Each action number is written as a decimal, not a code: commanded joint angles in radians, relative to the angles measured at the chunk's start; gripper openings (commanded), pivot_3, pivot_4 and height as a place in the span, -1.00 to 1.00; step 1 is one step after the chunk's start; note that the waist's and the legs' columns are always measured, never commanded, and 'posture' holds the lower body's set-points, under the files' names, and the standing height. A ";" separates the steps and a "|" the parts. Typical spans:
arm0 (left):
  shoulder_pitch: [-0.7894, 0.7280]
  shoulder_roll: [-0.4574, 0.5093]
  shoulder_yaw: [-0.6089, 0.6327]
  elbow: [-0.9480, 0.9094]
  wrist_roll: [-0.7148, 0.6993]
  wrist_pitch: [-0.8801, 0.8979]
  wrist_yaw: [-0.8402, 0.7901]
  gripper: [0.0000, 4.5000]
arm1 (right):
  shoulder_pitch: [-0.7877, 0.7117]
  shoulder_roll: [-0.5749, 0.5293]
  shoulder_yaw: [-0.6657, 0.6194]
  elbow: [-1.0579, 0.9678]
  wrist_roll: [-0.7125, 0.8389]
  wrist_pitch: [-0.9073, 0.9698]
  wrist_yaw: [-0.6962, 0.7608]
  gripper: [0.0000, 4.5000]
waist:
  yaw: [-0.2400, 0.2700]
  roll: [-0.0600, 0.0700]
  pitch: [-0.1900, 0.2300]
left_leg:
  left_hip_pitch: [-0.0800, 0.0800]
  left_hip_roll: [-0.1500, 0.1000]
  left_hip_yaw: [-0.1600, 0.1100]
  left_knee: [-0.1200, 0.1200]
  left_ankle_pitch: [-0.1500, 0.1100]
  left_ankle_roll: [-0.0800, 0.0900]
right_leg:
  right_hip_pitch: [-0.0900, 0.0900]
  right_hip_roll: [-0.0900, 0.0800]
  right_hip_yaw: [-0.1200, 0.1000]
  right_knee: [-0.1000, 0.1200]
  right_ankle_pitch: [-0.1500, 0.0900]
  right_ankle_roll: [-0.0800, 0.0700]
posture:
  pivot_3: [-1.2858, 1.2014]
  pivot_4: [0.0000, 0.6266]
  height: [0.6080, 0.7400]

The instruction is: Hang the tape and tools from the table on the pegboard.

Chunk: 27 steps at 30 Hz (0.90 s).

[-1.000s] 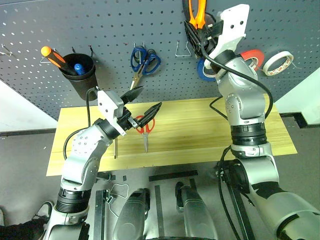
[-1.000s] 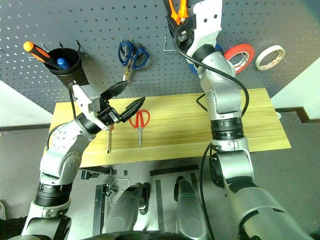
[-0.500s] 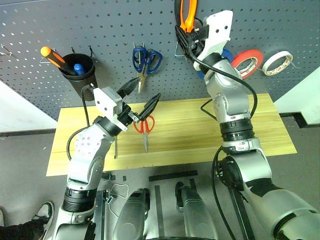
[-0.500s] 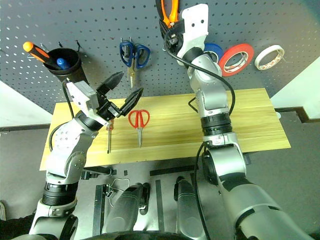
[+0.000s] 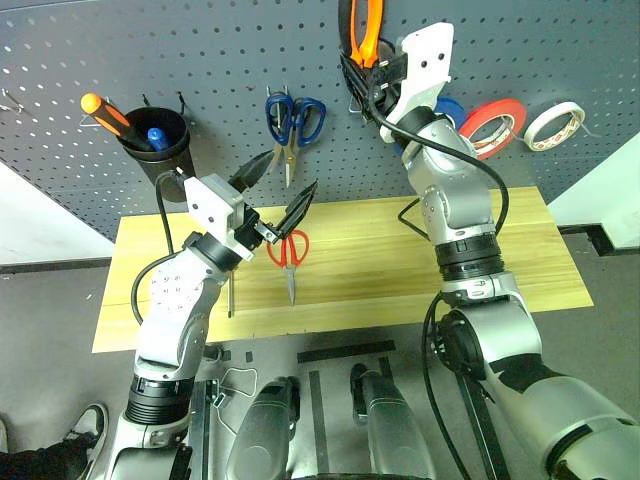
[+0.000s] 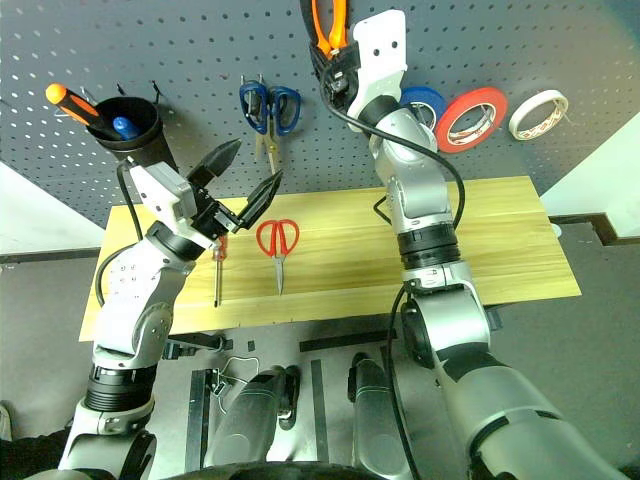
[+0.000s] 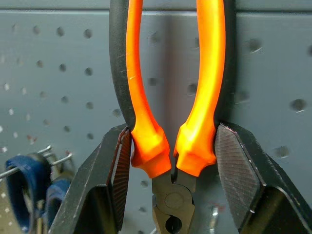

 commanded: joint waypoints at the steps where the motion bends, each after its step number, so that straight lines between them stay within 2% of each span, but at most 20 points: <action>1: 0.005 0.004 0.006 -0.038 -0.001 -0.016 0.005 0.76 | 0.012 0.011 0.006 -0.082 0.002 0.007 0.000 -0.02 | 0.000 0.000 0.000 | 0.000 0.000 0.000 0.000 0.000 0.000 | 0.000 0.000 0.000 0.000 0.000 0.000 | 0.13 -0.18 1.00; 13: 0.001 0.007 0.007 -0.033 -0.002 -0.014 0.004 0.76 | 0.033 0.020 -0.003 -0.117 0.008 0.092 -0.028 -0.02 | -0.002 0.000 0.000 | 0.000 0.001 0.000 0.000 0.000 0.000 | 0.000 0.000 0.000 0.000 0.000 0.000 | 0.13 -0.17 1.00; 19: -0.002 0.006 0.005 -0.031 -0.001 -0.015 0.005 0.76 | 0.022 0.015 -0.011 -0.106 0.007 0.097 -0.034 0.89 | -0.002 0.000 0.000 | 0.000 0.001 0.000 0.000 0.000 0.000 | 0.000 0.000 0.000 0.000 0.000 0.000 | 0.13 -0.17 1.00; 20: -0.003 0.006 0.005 -0.030 0.000 -0.016 0.005 0.76 | 0.023 0.013 -0.009 -0.105 0.003 0.095 -0.035 0.98 | -0.002 0.000 0.000 | 0.000 0.001 0.000 0.000 0.000 0.000 | 0.000 0.000 0.000 0.000 0.000 0.000 | 0.13 -0.17 1.00; 27: -0.002 0.008 0.005 -0.031 -0.001 -0.015 0.003 0.76 | 0.027 0.011 0.002 -0.105 -0.013 0.097 -0.034 0.98 | -0.002 0.000 0.000 | 0.000 0.001 0.000 0.000 0.000 0.000 | 0.000 0.000 0.000 0.000 0.000 0.000 | 0.13 -0.16 1.00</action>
